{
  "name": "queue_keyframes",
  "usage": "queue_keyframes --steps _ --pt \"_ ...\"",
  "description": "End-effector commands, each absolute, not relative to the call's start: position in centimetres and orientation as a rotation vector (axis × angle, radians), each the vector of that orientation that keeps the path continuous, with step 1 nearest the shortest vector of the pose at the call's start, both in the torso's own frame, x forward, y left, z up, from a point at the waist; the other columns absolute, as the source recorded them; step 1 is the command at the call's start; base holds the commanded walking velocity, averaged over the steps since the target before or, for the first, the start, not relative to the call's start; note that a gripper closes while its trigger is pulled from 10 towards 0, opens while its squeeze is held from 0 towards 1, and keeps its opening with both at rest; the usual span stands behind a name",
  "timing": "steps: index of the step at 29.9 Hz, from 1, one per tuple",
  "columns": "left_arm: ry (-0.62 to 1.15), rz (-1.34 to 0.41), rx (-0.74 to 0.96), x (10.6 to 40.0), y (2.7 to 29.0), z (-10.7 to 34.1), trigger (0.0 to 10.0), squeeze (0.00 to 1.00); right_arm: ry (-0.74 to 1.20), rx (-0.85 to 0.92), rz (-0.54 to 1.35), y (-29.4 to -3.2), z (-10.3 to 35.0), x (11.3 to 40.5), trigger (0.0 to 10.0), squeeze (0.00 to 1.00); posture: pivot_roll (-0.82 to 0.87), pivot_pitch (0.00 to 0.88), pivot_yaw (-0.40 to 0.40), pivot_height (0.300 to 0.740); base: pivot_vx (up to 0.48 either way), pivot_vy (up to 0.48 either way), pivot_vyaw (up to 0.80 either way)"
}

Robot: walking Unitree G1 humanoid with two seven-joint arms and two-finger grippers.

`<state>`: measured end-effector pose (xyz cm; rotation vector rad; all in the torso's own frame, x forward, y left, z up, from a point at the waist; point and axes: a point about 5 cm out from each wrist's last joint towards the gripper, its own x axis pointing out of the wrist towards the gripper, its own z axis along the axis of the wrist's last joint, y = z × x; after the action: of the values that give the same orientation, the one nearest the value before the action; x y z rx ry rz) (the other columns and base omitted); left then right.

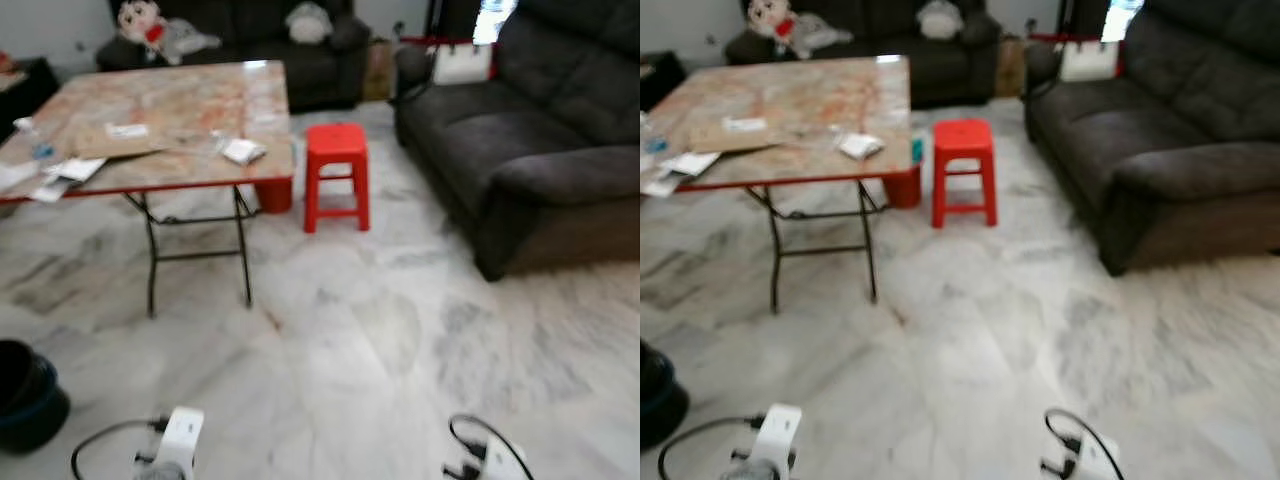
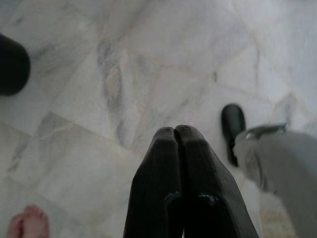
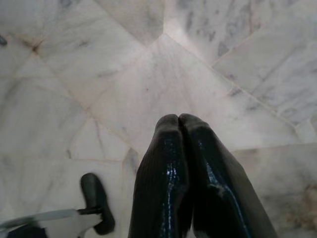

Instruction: Picking trash to rubbish bin

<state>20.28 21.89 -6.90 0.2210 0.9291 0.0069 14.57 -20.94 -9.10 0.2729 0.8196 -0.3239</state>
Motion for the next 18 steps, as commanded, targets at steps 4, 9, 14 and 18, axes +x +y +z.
queue_keyframes --steps 4,9,14,18 --pt "0.898 0.023 0.251 21.0 22.6 -6.3 10.0 0.0 0.806 0.277 -0.31 -20.5 -9.0 15.1 10.0 0.0 0.03 0.0 0.01 0.74 0.0 0.0 0.4" --pt "0.865 0.023 0.261 21.8 22.5 -5.9 10.0 0.0 0.791 0.271 -0.308 -20.8 -8.8 15.3 10.0 0.0 0.03 0.0 0.008 0.74 0.0 0.0 0.0" --pt "0.691 0.029 0.345 24.8 22.8 -3.4 10.0 0.0 0.706 0.212 -0.31 -22.4 -7.6 16.8 10.0 0.0 0.03 0.0 0.009 0.74 0.0 0.0 0.0" --pt "0.555 0.037 0.406 27.6 22.9 -0.9 10.0 0.0 0.643 0.142 -0.312 -23.6 -6.5 18.2 10.0 0.0 0.03 0.0 0.011 0.74 0.0 0.0 0.0"
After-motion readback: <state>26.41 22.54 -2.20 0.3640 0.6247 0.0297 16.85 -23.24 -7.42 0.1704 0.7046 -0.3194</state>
